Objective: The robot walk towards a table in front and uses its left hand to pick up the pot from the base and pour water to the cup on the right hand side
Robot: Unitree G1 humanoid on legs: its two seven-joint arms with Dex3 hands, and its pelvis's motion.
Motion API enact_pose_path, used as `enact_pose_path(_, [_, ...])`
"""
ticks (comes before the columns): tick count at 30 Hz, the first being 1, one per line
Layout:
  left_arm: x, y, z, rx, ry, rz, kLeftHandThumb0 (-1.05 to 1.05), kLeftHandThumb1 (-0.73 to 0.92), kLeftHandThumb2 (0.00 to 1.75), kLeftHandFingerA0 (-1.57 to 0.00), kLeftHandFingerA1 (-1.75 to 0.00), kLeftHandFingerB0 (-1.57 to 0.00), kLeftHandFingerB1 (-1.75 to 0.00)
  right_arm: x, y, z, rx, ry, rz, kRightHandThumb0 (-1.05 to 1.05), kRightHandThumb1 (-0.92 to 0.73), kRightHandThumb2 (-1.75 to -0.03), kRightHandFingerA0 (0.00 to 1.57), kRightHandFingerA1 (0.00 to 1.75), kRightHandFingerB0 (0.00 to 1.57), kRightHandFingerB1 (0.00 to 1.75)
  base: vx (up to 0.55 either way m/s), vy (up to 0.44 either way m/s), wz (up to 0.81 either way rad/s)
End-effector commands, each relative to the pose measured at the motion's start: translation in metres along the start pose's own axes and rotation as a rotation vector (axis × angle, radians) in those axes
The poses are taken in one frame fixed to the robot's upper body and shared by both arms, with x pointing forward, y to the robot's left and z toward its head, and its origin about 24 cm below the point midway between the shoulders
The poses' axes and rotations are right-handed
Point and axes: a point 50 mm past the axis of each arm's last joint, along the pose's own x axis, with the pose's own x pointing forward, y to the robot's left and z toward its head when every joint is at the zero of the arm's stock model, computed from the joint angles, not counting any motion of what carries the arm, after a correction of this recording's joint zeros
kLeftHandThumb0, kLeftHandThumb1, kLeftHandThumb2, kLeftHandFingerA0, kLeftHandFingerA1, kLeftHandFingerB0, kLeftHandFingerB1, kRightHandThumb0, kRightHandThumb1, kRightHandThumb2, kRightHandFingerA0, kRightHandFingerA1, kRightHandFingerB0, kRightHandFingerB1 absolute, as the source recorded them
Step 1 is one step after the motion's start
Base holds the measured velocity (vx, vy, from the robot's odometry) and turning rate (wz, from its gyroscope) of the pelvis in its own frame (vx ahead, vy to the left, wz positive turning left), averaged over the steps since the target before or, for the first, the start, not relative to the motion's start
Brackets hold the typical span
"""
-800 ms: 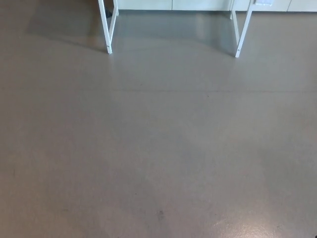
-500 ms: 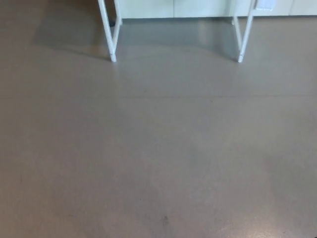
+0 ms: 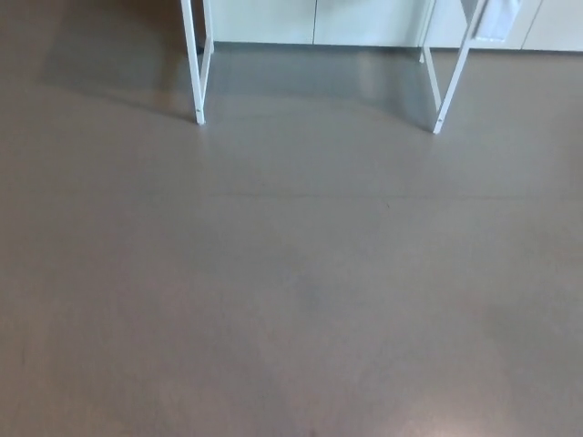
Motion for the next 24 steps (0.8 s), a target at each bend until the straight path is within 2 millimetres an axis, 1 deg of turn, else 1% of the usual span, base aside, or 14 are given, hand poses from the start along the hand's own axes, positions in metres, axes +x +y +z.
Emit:
enact_pose_path(1, [-0.003,0.002,-0.003,0.032,-0.009,0.001,-0.30,0.53,0.67,-0.57,-0.53,-0.45,-0.46,-0.004,-0.005,-0.003,-0.042,-0.014,-0.006,-0.32,-0.59,-0.58,0.68,0.56,0.43,0.41,0.25,-0.019,0.07])
enact_pose_path(2, [-0.003,0.002,-0.004,0.031,-0.007,0.004,-0.29,0.51,0.66,-0.58,-0.54,-0.47,-0.47,-0.003,-0.005,-0.003,-0.052,-0.007,-0.008,-0.33,-0.59,-0.57,0.71,0.55,0.45,0.41,0.26,-0.019,0.13])
enact_pose_path(4, [-0.003,0.002,-0.005,0.030,-0.004,0.009,-0.29,0.51,0.66,-0.58,-0.54,-0.47,-0.47,-0.003,-0.006,-0.003,-0.067,0.003,-0.011,-0.33,-0.59,-0.57,0.71,0.55,0.45,0.41,0.29,-0.077,0.09])
enact_pose_path(5, [0.002,0.000,0.003,0.044,-0.029,0.006,-0.22,0.58,0.57,-0.62,-0.48,-0.50,-0.41,0.002,-0.006,0.006,-0.058,-0.019,-0.007,-0.31,-0.59,-0.57,0.69,0.57,0.45,0.42,0.30,-0.122,0.20])
enact_pose_path(7, [0.004,-0.002,0.009,0.042,-0.049,0.002,-0.22,0.59,0.56,-0.64,-0.49,-0.49,-0.41,0.006,-0.005,0.013,-0.061,-0.035,0.002,-0.32,-0.59,-0.57,0.70,0.58,0.47,0.43,0.24,-0.191,0.14])
enact_pose_path(8, [0.003,-0.001,0.009,0.046,-0.050,-0.004,-0.29,0.52,0.69,-0.59,-0.56,-0.44,-0.47,0.006,-0.005,0.014,-0.068,-0.038,0.005,-0.32,-0.59,-0.57,0.69,0.57,0.46,0.42,0.33,-0.225,0.20])
enact_pose_path(9, [0.003,0.000,0.009,0.048,-0.049,-0.006,-0.29,0.52,0.69,-0.59,-0.56,-0.44,-0.47,0.007,-0.004,0.014,-0.070,-0.038,0.005,-0.32,-0.59,-0.57,0.69,0.57,0.46,0.42,0.48,-0.229,-1.06])
enact_pose_path(10, [0.004,-0.001,0.011,0.048,-0.050,-0.006,-0.21,0.63,0.59,-0.65,-0.50,-0.49,-0.41,0.008,-0.005,0.015,-0.072,-0.042,0.008,-0.33,-0.59,-0.57,0.64,0.54,0.46,0.41,0.35,-0.438,0.80])
enact_pose_path(11, [0.006,-0.001,0.013,0.048,-0.051,-0.007,-0.21,0.63,0.59,-0.65,-0.50,-0.49,-0.41,0.009,-0.005,0.018,-0.074,-0.048,0.011,-0.33,-0.59,-0.57,0.64,0.54,0.46,0.41,0.34,-0.394,0.62])
enact_pose_path(13, [0.005,-0.002,0.010,0.067,-0.047,-0.006,-0.22,0.63,0.59,-0.63,-0.49,-0.49,-0.41,0.009,-0.006,0.015,-0.093,-0.034,0.005,-0.33,-0.59,-0.57,0.68,0.55,0.48,0.42,0.39,-0.155,0.17])
enact_pose_path(17, [0.004,-0.002,0.010,0.072,-0.048,-0.015,-0.22,0.63,0.58,-0.61,-0.49,-0.48,-0.41,0.009,-0.006,0.016,-0.099,-0.033,0.011,-0.33,-0.59,-0.57,0.65,0.54,0.48,0.42,0.33,-0.053,-0.02])
enact_pose_path(18, [0.004,-0.002,0.010,0.061,-0.047,-0.013,-0.21,0.62,0.58,-0.62,-0.49,-0.49,-0.41,0.009,-0.006,0.016,-0.133,-0.031,0.013,-0.36,-0.60,-0.57,0.67,0.51,0.49,0.41,0.34,0.007,-0.09])
enact_pose_path(21, [0.004,-0.003,0.007,0.060,-0.046,-0.014,-0.22,0.63,0.58,-0.59,-0.48,-0.47,-0.41,0.008,-0.008,0.014,-0.137,-0.028,0.012,-0.34,-0.60,-0.57,0.68,0.54,0.49,0.42,0.35,0.102,-0.24])
enact_pose_path(24, [0.001,-0.001,0.002,0.054,-0.031,-0.006,-0.22,0.62,0.58,-0.61,-0.48,-0.48,-0.40,0.006,-0.007,0.010,-0.134,-0.025,0.022,-0.33,-0.61,-0.57,0.69,0.55,0.48,0.42,0.48,0.175,-0.26])
